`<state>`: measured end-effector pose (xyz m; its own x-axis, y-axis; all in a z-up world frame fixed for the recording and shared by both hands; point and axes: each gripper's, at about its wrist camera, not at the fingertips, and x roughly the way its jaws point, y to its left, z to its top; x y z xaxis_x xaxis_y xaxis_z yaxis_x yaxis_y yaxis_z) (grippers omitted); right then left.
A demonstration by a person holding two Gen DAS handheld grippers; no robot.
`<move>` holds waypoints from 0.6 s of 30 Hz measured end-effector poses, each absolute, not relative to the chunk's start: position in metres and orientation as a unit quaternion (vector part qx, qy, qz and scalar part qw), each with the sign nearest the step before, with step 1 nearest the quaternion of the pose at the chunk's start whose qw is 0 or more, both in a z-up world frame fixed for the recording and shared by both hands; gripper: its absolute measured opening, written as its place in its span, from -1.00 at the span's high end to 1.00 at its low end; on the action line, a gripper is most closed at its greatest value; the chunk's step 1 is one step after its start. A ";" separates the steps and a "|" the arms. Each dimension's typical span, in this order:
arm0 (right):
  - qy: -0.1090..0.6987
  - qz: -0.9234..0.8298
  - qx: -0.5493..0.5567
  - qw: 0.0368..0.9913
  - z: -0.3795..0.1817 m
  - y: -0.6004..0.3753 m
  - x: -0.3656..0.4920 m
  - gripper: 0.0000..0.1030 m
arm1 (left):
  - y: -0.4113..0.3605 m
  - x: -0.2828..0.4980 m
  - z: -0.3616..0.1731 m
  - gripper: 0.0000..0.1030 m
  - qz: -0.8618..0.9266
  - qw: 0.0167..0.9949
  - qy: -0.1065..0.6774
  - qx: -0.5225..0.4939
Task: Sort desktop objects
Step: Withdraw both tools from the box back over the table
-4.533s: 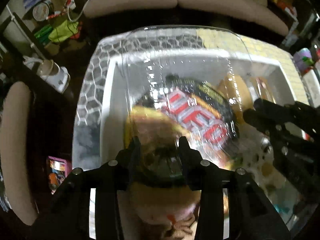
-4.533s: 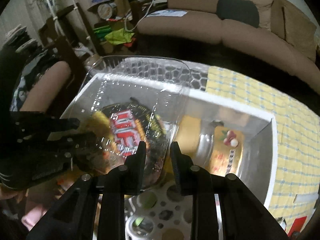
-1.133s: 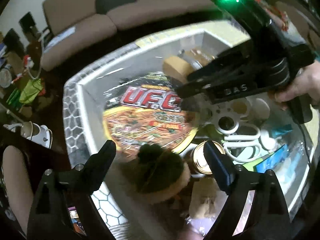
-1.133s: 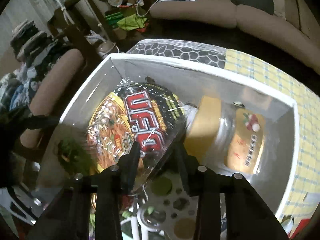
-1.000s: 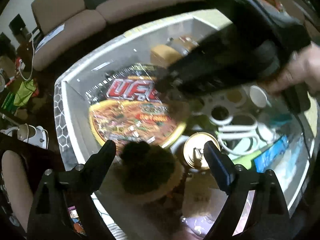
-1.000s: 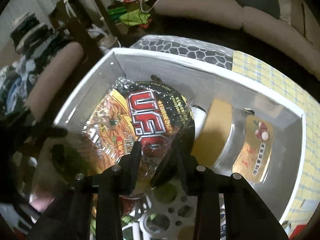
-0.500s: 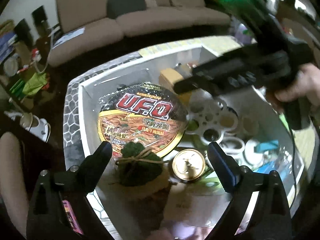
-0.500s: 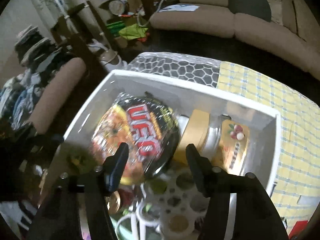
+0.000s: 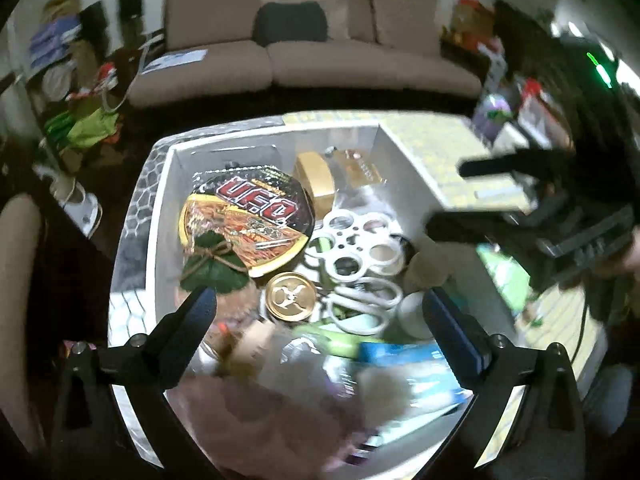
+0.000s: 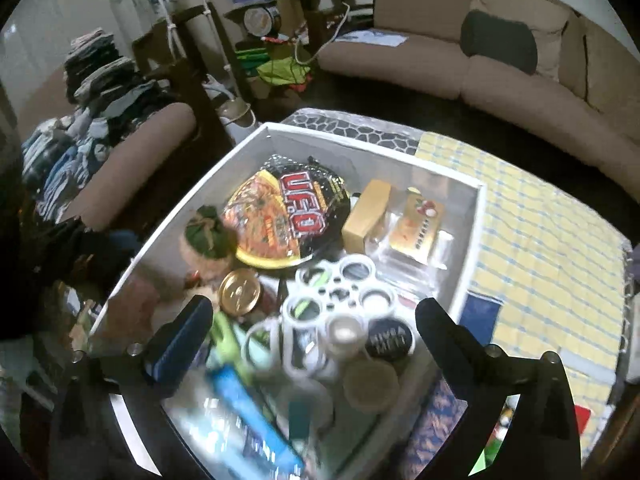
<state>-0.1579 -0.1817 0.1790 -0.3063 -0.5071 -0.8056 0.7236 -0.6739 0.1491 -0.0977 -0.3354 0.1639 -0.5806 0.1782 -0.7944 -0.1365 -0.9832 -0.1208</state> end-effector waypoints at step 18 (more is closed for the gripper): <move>0.085 -0.829 0.416 0.363 0.201 0.005 -0.079 -0.99 | -0.228 -0.019 0.204 -1.00 0.911 0.051 -0.097 -0.398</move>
<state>-0.0795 0.0050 0.2008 -0.3902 -0.5306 -0.7524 0.6728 -0.7222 0.1604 -0.0186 -0.2277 0.2041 -0.6776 0.1700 -0.7155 -0.0147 -0.9758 -0.2180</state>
